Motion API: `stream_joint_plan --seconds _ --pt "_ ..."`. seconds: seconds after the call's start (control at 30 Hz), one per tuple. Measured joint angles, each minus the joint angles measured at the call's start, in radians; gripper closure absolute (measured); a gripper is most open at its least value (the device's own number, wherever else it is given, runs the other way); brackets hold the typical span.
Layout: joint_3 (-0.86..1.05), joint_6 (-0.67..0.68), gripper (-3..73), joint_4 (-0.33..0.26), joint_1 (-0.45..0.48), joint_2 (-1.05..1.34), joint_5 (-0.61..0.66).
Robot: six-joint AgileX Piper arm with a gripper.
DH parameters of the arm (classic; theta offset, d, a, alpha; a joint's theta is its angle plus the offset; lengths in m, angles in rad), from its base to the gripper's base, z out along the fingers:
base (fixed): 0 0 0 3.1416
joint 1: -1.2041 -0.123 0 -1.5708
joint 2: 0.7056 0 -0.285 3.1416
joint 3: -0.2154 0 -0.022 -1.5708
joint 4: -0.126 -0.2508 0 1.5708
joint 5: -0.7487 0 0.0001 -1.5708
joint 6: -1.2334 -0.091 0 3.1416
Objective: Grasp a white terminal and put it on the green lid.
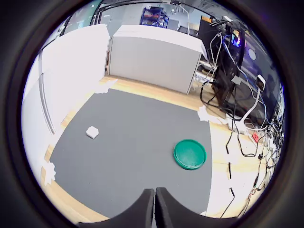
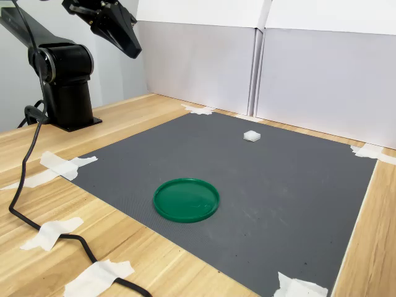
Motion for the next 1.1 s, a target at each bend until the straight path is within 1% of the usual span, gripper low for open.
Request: stream_joint_plan --seconds 0.13,0.27,0.37,0.47,0.63,0.73,0.8,1.0,1.1 --pt "-0.109 0.036 71.1 0.000 0.000 -0.125 0.076" --pt "-0.190 0.085 71.1 -0.002 0.000 -0.236 0.110" --pt "-0.233 0.141 71.1 -0.018 0.000 -0.303 0.131" --pt "-0.273 0.195 71.1 -0.050 0.000 -0.362 0.148" --pt "-0.328 0.279 71.1 -0.126 0.000 -0.444 0.161" --pt "-0.357 0.341 71.1 -0.154 -0.007 -0.483 0.178" --pt "-0.376 0.365 71.1 -0.147 -0.041 -0.506 0.184" --pt "-0.442 0.377 71.1 -0.067 -0.195 -0.603 0.209" --pt "-0.485 0.381 70.1 -0.050 -0.245 -0.668 0.215"
